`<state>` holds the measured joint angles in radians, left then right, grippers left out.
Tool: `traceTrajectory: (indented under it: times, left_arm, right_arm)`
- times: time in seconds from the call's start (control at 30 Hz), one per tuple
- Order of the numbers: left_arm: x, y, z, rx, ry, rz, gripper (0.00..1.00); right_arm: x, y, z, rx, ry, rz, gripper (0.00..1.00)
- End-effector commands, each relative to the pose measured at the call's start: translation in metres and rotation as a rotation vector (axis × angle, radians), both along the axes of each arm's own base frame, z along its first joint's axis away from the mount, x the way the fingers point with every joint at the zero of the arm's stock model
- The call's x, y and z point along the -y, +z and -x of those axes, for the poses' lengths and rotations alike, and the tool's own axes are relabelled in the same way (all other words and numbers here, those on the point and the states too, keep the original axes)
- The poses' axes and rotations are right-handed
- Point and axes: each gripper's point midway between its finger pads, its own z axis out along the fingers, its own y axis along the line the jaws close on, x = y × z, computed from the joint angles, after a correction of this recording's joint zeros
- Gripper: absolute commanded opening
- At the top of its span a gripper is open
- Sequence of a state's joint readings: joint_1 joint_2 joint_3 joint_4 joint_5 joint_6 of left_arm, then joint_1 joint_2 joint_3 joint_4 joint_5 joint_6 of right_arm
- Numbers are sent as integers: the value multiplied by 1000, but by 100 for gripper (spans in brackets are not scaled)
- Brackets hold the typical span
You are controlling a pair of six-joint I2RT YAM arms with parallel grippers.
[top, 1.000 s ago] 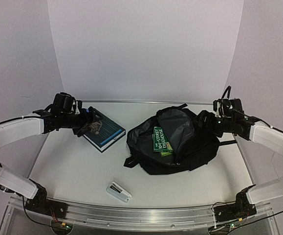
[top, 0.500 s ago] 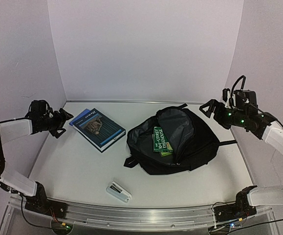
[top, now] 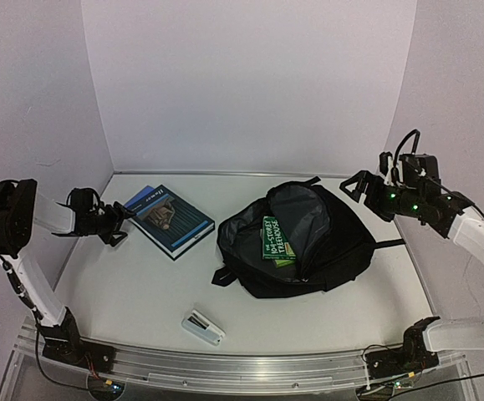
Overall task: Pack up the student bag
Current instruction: Pick up the book from the center of the board.
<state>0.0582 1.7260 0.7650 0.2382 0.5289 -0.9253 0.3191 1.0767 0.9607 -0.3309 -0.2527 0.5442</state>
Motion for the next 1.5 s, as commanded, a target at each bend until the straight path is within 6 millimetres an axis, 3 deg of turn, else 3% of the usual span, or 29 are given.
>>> traceTrajectory:
  times: [0.0, 0.3, 0.77, 0.97, 1.07, 1.2, 1.47]
  left_arm:
    - [-1, 17, -27, 93, -11, 6, 80]
    - [7, -2, -39, 81, -30, 70, 70]
    - [20, -14, -49, 91, -79, 113, 56]
    - [27, -15, -53, 100, -94, 110, 42]
    - [25, -10, -50, 118, -84, 95, 29]
    - [26, 3, -43, 155, -87, 94, 20]
    - [31, 58, -26, 295, -138, 78, 2]
  right_arm:
    - [-1, 9, 0, 19, 4, -15, 98]
    - [-3, 4, -3, 4, 7, -8, 98]
    - [-4, -3, -8, -11, 8, 2, 98]
    - [-4, -2, -7, -9, 7, 0, 98]
    - [-3, -2, -6, -8, 6, 0, 98]
    - [-3, -2, -6, -9, 6, -2, 98]
    - [-3, 3, -4, 3, 6, -8, 98]
